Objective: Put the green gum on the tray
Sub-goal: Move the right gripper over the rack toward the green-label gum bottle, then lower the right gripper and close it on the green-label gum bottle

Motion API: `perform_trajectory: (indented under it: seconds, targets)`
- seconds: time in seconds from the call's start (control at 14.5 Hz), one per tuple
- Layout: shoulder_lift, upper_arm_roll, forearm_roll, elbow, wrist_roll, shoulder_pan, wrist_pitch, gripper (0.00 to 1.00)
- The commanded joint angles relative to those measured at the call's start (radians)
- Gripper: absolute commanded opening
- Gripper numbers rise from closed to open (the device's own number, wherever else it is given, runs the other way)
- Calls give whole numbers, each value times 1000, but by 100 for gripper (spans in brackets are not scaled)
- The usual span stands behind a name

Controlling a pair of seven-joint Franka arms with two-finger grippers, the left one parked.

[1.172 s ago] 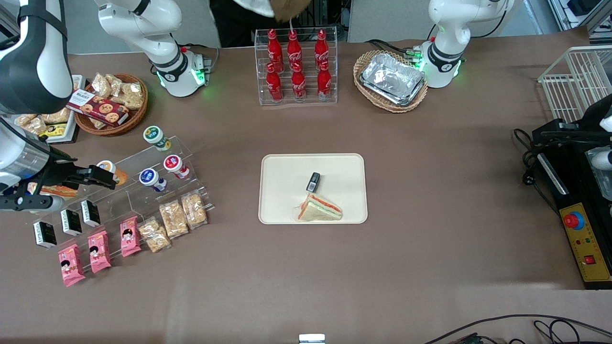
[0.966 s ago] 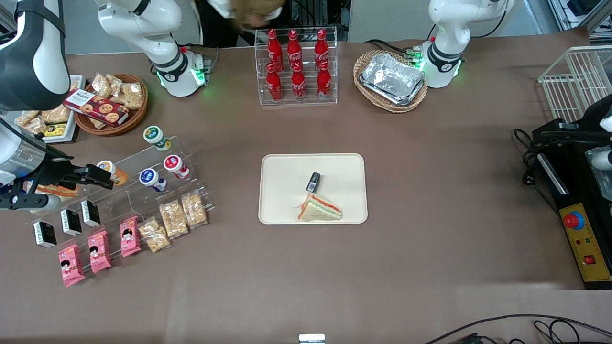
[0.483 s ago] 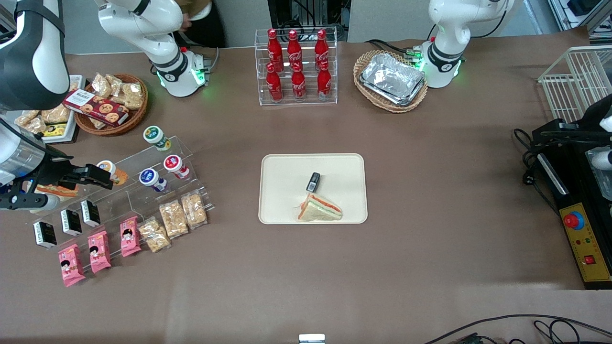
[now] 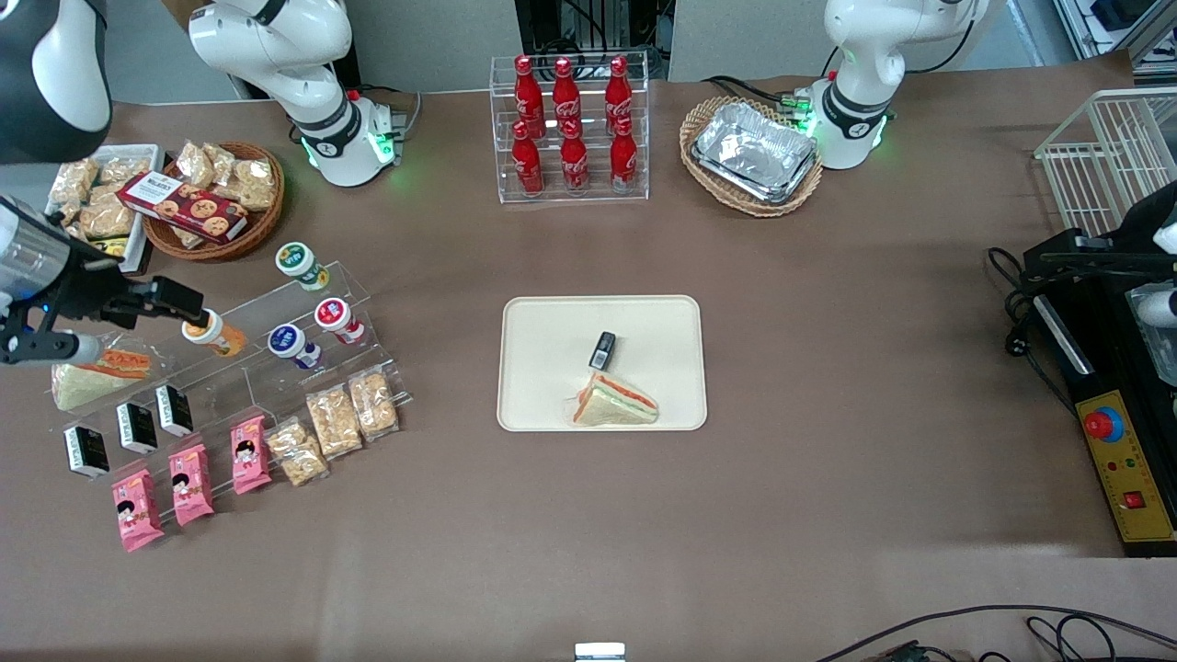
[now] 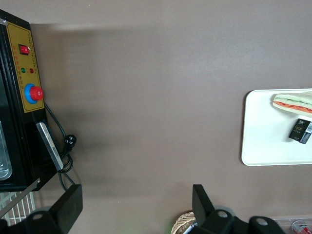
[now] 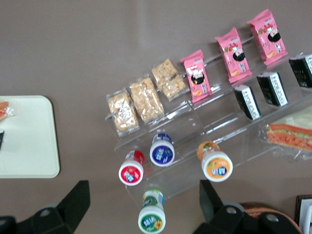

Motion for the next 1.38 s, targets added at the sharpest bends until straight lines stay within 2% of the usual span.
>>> perform_trajectory:
  seconds: [0.0,0.21,0.48,0.97,1.31]
  targets:
    - [-154,1,-4,-158,1,7,-13,100]
    - [-282,2,-4,-314,1,7,23,100]
    - [-352,7,-4,-461,1,7,79,100]
    - [-409,44,-14,-738,0,5,266,100]
    - [-403,45,-14,-848,1,7,355,100]
